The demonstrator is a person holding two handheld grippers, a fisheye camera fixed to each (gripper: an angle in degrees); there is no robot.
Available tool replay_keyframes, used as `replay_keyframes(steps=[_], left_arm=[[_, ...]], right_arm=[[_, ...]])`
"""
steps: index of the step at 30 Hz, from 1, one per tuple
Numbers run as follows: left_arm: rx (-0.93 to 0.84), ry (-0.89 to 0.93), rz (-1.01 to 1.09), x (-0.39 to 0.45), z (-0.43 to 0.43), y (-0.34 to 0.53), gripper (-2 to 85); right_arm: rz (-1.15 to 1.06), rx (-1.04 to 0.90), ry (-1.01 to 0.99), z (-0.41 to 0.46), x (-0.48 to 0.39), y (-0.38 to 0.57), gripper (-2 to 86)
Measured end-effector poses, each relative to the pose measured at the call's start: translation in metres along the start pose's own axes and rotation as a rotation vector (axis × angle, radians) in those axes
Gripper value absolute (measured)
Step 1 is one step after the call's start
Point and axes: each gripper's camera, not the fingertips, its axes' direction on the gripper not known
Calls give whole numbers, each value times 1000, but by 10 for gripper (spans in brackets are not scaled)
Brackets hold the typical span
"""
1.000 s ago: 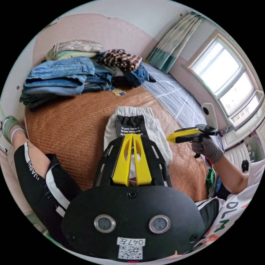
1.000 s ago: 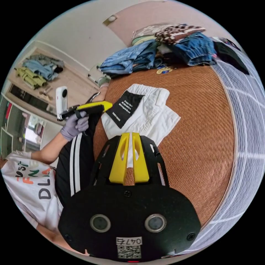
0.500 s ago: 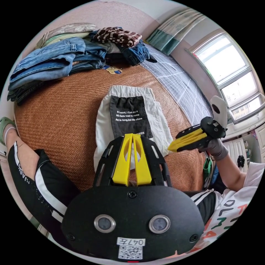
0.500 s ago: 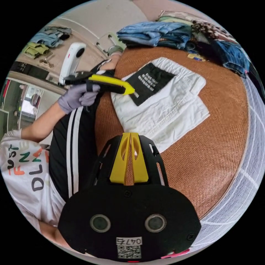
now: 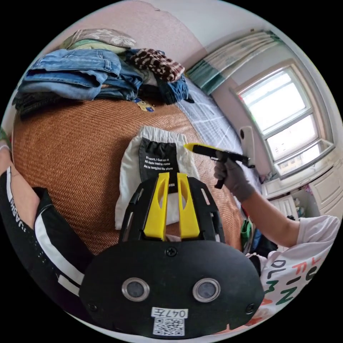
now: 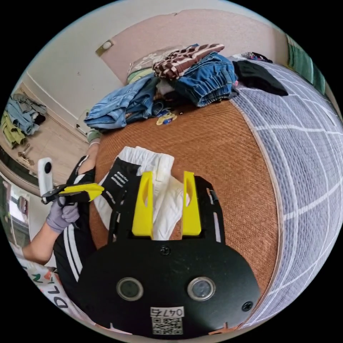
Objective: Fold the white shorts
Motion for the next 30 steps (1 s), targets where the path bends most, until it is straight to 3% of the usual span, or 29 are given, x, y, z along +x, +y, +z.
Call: replay_keyframes(steps=[6,9,14,18,23,27,30], left_arm=[[145,249,-164,-66,-35,24,149],[173,277,-173,-79,-47,33,185],[92,275,-187,-91,-44,40,203],[-14,281,-156,-92,-36,43,150],[-68,240,-100,-84,-38,48,10],[-39,239,-94,-85,-52,55,-8],[-39,253,-93,-86,-57,59,-9]], right_arm=[[-246,142,-117,-39,-55,35,-8],[-375,110,-230,-44,-81,55,-10],[-576,13,-243,-37,-130,83,-11],[-671,-55,-299,-27,-159,90,-11],[-722,-140,-344,-21,-174,87,-10],[-608,-35,-357,-47,-140,84,-2],[-457,52,-261,-65,-103,87,4]])
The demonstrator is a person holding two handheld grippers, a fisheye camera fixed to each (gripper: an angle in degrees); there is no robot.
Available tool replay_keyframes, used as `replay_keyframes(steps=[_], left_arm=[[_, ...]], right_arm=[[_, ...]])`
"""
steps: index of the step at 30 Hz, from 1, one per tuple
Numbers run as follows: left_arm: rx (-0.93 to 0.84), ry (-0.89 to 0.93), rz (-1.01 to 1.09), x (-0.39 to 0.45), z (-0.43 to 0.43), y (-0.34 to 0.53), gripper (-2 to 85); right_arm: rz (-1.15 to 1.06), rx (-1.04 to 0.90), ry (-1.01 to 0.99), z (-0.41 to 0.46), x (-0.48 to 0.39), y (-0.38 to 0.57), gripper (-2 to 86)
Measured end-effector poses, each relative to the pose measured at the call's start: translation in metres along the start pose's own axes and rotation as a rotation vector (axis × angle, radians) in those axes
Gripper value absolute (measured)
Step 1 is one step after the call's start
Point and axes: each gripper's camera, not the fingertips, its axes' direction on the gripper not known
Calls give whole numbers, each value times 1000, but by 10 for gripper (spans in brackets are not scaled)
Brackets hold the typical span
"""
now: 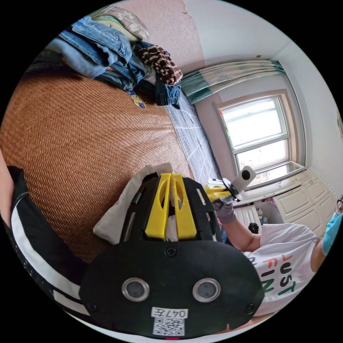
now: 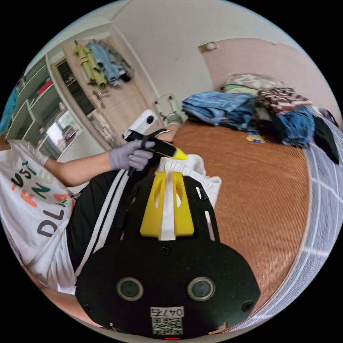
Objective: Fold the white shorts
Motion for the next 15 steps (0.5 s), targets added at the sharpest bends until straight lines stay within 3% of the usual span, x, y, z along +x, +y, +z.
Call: replay_keyframes(steps=[6,10,15], left_arm=[[-26,-35,31,13,-6,6,-9],[1,8,48,18,-20,13,-10],[13,22,80,29,-31,17,-10]], right_arm=[[246,-14,193,-7,32,25,24],[221,-225,212,36,27,26,75],[139,-197,209,61,-11,20,77]])
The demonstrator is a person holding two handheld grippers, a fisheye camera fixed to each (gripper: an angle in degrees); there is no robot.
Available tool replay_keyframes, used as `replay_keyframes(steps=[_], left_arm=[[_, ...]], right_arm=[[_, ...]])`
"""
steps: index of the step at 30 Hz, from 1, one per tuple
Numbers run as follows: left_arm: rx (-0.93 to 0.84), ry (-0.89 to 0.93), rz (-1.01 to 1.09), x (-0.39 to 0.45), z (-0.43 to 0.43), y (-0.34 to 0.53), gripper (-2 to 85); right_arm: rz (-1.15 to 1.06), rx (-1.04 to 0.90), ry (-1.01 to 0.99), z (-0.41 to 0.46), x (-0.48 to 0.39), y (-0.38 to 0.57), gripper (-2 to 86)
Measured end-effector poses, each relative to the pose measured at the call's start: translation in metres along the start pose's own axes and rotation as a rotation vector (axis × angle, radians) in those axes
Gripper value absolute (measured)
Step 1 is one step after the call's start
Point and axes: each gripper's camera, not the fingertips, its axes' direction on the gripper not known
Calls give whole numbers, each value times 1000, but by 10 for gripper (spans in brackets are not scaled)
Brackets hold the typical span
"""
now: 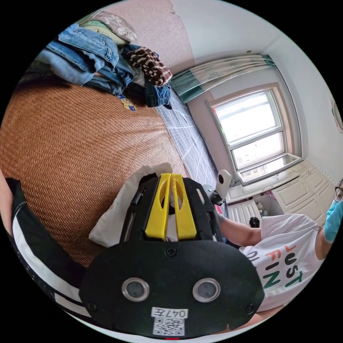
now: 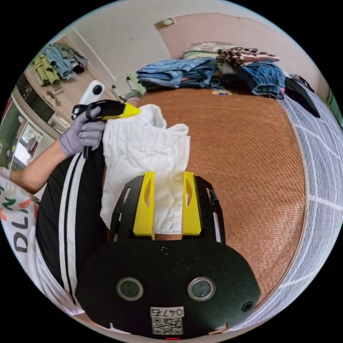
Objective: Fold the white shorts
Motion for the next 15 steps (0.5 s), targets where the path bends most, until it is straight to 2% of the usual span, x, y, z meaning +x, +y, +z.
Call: replay_keyframes(steps=[3,4,9,13,15], left_arm=[[6,0,35,10,-6,0,-10],[16,1,52,15,-9,1,-10],[113,-30,147,37,-33,5,-10],[236,-40,153,44,-65,13,-10],[225,-69,89,37,-68,15,-10]], right_arm=[[-75,-24,281,8,-33,-4,30],[-146,-34,294,6,-42,-8,17],[-194,-34,231,-31,-26,-38,1],[-148,84,458,-91,12,-84,0],[-113,159,532,-114,28,-107,6]])
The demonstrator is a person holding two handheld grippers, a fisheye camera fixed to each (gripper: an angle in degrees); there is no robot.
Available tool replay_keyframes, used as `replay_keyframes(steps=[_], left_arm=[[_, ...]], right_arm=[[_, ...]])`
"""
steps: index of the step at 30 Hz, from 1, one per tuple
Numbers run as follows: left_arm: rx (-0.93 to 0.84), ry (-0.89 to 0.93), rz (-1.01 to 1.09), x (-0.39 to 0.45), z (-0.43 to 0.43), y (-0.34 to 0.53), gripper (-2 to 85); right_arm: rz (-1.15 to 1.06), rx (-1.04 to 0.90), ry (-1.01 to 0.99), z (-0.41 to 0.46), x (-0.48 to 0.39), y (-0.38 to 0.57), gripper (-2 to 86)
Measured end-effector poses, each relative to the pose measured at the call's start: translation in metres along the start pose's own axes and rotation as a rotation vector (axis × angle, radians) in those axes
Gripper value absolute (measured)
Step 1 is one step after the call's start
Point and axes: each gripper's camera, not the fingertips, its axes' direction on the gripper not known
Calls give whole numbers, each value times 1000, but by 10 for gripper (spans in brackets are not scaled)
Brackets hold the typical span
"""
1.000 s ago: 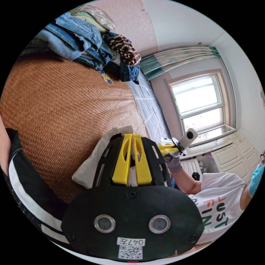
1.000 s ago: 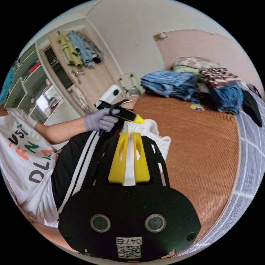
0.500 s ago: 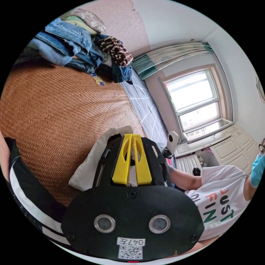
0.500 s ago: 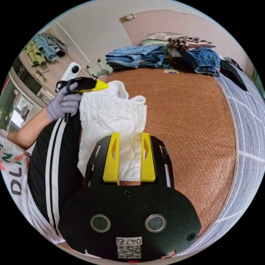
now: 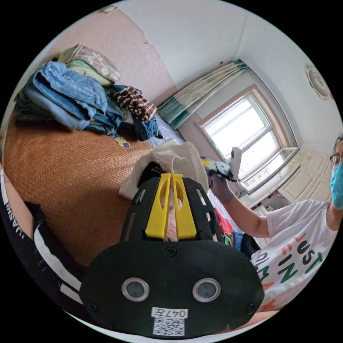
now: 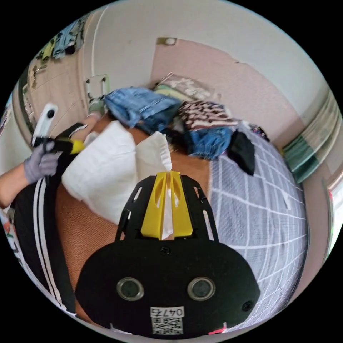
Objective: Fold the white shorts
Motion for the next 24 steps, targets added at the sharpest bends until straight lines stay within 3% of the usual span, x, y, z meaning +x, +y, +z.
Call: replay_keyframes(steps=[4,9,12,16,18,21,24], left_arm=[[-125,-60,-159,-24,13,3,-9],[-209,-15,-230,-38,24,3,-1],[-136,-61,-210,-32,8,1,28],[46,-109,-156,-19,-28,3,26],[142,-110,-167,-20,-46,9,8],[254,-91,-206,-27,-64,20,-7],[241,-81,-220,-28,-58,20,-9]], right_arm=[[204,-47,169,13,51,-35,65],[216,0,-165,19,27,-23,72],[149,-97,-332,44,-19,-11,82],[96,-49,-512,40,-76,-1,94],[40,-54,-501,40,-99,-2,93],[-74,-251,-379,72,-132,-4,69],[-162,-250,-317,74,-145,0,54]])
